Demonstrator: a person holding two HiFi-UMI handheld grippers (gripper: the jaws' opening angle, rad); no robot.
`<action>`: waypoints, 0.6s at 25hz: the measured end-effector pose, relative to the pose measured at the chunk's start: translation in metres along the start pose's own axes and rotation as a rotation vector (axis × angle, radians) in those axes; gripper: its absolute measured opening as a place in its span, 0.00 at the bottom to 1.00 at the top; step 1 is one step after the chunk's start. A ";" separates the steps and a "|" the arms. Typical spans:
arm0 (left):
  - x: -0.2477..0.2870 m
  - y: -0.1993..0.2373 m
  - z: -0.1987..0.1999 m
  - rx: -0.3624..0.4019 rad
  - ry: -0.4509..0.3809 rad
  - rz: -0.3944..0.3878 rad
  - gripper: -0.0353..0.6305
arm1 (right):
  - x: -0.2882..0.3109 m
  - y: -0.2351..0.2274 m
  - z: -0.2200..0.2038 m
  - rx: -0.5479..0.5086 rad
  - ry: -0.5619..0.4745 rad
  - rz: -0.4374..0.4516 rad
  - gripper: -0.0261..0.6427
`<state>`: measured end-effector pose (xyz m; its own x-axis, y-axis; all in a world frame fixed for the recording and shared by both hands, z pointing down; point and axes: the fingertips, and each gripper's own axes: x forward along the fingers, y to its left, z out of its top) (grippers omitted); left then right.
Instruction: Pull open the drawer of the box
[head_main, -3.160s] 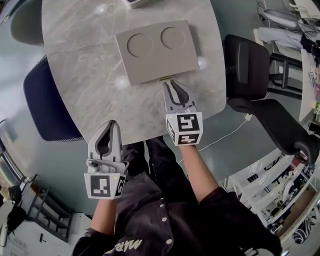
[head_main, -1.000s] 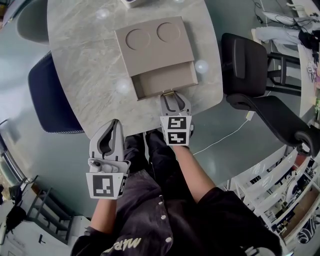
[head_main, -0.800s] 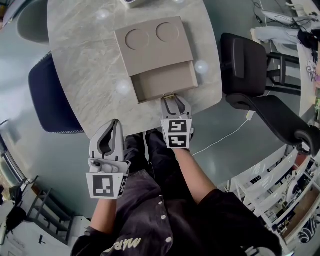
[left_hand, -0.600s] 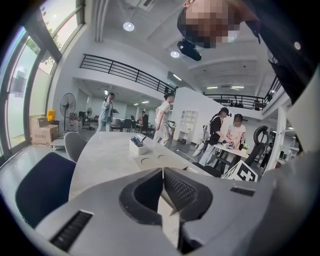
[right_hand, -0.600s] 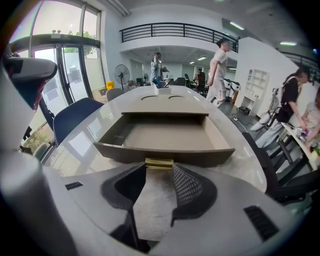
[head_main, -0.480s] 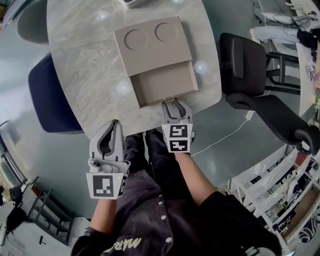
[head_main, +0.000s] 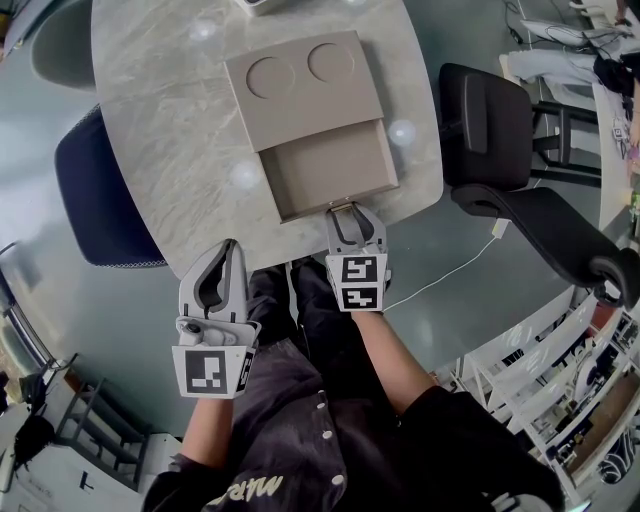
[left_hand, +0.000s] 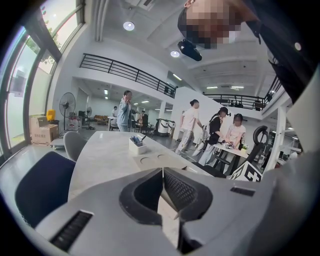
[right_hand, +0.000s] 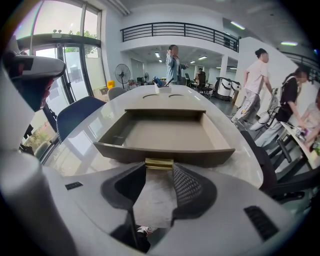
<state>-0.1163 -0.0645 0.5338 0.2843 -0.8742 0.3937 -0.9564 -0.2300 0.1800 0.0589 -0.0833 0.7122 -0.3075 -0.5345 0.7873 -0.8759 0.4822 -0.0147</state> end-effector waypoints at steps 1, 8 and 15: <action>0.000 0.000 0.000 0.000 -0.001 0.000 0.08 | -0.001 0.000 -0.001 0.002 0.001 0.000 0.28; -0.001 -0.002 -0.001 0.000 0.003 0.001 0.08 | -0.005 0.000 -0.007 0.004 0.005 -0.001 0.28; -0.003 -0.005 -0.003 -0.009 0.002 -0.004 0.08 | -0.007 0.000 -0.012 0.004 0.007 -0.003 0.28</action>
<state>-0.1119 -0.0594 0.5340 0.2885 -0.8722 0.3951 -0.9546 -0.2300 0.1893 0.0655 -0.0715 0.7144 -0.3022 -0.5310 0.7917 -0.8783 0.4779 -0.0147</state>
